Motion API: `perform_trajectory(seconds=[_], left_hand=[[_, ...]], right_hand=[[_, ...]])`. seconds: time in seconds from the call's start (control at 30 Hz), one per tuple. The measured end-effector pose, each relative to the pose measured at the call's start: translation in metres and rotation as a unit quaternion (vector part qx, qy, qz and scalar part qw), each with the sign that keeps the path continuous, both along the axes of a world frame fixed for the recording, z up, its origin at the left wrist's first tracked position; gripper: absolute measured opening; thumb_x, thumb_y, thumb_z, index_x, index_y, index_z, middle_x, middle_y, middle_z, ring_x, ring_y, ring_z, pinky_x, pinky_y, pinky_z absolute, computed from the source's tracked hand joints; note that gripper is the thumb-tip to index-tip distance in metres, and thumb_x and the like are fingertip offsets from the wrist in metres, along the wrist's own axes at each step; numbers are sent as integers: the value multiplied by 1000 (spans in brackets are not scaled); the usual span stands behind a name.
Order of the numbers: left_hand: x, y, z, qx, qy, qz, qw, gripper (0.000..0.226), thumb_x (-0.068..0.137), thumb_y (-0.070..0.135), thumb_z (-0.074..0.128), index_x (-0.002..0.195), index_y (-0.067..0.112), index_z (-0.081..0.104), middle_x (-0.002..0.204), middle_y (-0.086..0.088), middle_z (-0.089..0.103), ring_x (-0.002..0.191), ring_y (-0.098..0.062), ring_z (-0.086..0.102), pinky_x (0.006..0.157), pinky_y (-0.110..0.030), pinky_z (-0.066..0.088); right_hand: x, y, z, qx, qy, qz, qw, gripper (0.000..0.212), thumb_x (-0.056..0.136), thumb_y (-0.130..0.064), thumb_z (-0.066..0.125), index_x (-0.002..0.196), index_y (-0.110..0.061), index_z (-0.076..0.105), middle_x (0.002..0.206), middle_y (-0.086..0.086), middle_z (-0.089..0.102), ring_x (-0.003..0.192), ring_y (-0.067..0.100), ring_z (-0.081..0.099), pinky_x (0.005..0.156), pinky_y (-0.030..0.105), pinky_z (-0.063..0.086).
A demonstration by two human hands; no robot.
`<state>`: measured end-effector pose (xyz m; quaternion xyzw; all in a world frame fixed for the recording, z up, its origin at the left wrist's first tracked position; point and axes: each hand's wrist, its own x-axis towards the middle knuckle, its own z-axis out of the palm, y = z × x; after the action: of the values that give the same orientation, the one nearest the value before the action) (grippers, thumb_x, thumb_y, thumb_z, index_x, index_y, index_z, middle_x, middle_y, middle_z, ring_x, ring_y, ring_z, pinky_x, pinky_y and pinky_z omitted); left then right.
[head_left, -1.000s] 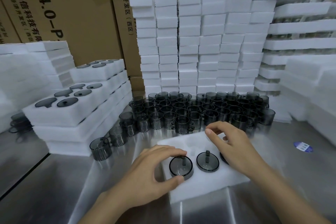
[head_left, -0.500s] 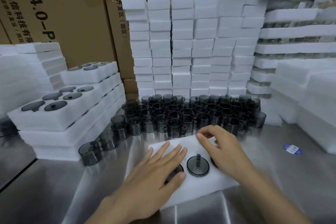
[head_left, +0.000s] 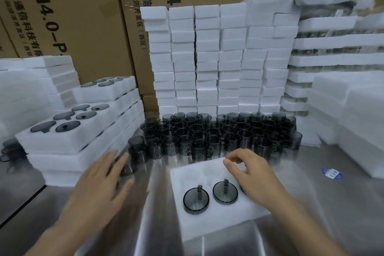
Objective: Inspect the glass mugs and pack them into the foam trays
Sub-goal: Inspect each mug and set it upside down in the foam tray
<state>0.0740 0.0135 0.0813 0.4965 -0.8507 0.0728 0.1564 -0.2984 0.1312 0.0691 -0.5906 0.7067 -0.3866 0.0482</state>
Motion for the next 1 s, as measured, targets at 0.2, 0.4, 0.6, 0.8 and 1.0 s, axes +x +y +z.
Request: perform_trajectory(seconds=[0.2, 0.4, 0.6, 0.8, 1.0], left_hand=[[33, 7, -23, 24, -38, 48, 998, 97, 84, 73, 22, 161, 20, 48, 156, -4, 58, 148, -27, 52, 123, -47, 38], [21, 3, -33, 3, 161, -73, 984, 57, 82, 67, 60, 125, 32, 75, 129, 9, 65, 120, -20, 62, 100, -40, 49], [-3, -13, -42, 122, 300, -97, 941, 62, 71, 47, 98, 125, 48, 68, 125, 30, 67, 121, -2, 64, 97, -22, 52], [-36, -25, -18, 201, 183, -72, 960, 63, 54, 56, 101, 108, 48, 71, 105, 29, 73, 103, 7, 69, 96, -28, 55], [-85, -28, 72, 31, 169, -132, 976, 75, 68, 67, 89, 133, 41, 63, 127, 23, 61, 114, -3, 59, 94, -26, 50]], right_hand=[[1, -1, -1, 3, 7, 8, 1000, 27, 99, -62, 49, 108, -43, 65, 110, -23, 64, 111, -5, 56, 96, 30, 51], [1, -1, 1, 6, 9, 8, 1000, 25, 100, -60, 50, 109, -42, 66, 110, -22, 64, 110, -4, 57, 95, 29, 51], [2, 1, 1, 14, 12, 12, 1000, 28, 99, -62, 48, 109, -43, 66, 109, -24, 64, 109, -5, 57, 95, 29, 51], [1, 1, 1, 23, 12, 11, 1000, 28, 101, -60, 51, 112, -40, 67, 109, -23, 64, 109, -4, 57, 96, 31, 52], [2, 1, 3, 33, 15, 10, 999, 27, 101, -59, 52, 112, -40, 67, 110, -25, 63, 110, -5, 57, 96, 31, 53]])
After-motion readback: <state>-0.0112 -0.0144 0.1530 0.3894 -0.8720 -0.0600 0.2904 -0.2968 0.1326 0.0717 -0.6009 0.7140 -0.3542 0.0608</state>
